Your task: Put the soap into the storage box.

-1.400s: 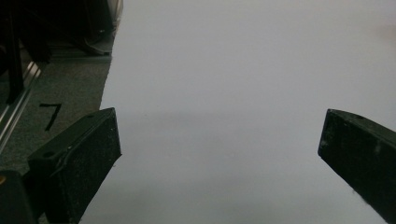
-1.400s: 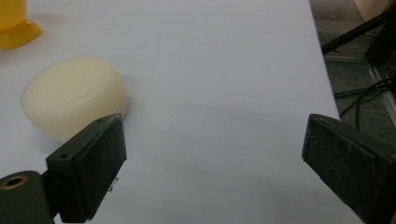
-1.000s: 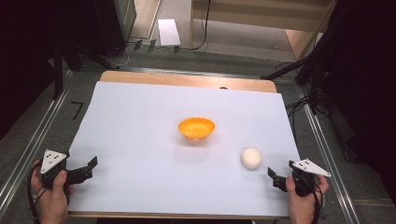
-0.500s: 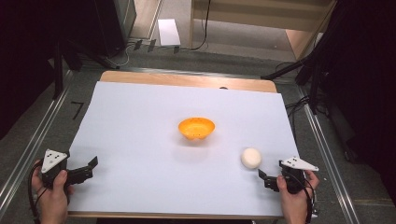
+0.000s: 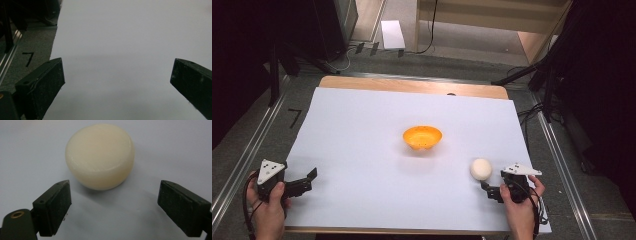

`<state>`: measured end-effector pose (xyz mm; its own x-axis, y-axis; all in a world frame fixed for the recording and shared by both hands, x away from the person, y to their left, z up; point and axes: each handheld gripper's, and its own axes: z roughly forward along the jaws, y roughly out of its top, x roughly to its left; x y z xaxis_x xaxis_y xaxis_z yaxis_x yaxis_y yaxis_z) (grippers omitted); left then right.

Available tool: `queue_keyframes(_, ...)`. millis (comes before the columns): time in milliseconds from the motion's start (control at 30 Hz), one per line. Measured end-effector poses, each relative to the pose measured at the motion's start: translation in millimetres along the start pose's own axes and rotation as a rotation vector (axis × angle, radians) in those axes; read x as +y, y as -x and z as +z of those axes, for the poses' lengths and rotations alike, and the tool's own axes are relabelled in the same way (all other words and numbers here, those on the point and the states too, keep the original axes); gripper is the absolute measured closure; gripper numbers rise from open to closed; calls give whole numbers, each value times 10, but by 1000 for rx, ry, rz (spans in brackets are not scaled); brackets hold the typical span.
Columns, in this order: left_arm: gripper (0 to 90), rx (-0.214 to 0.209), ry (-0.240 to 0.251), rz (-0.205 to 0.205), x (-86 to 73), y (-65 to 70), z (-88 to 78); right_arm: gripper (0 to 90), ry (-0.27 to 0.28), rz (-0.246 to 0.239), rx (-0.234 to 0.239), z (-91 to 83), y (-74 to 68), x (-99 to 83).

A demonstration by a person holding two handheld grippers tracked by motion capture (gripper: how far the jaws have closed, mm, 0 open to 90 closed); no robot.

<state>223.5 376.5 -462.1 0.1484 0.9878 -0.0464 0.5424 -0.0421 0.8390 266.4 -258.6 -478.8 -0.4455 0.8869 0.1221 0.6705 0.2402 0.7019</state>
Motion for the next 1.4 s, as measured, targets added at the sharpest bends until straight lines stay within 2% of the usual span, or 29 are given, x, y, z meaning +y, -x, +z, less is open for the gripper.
queue_keyframes(100, 0, -4, -4, 0, 2, -4, 6, 131, -26, -2, -9, 22, -48, 82)
queue_keyframes(233, 0, -6, -5, -2, 2, -10, 6, 133, -57, 7, -9, 76, -43, 161)
queue_keyframes(367, 0, -9, -8, -2, 3, -10, 9, 137, -69, 34, 13, 105, -48, 233)
queue_keyframes(667, 0, -10, -11, 0, 4, -9, 12, 142, -113, 22, 27, 238, -155, 364)
queue_keyframes(700, 0, -9, -11, -1, 4, -9, 12, 155, -130, 18, -1, 283, -180, 392)
queue_keyframes(800, 0, -9, -10, 0, 4, -8, 11, 193, -145, 26, -16, 321, -187, 408)
queue_keyframes(900, 0, -10, -10, 0, 3, -8, 12, 234, -149, 38, -36, 327, -184, 417)
queue_keyframes(1100, 0, -8, -9, 2, 3, -5, 13, 244, -155, 16, -20, 318, -183, 426)
queue_keyframes(1200, 0, -9, -11, 2, 4, -6, 12, 244, -154, 3, -34, 308, -209, 446)
queue_keyframes(1400, 0, -9, -9, 2, 3, -6, 12, 244, -132, 7, -25, 268, -213, 507)
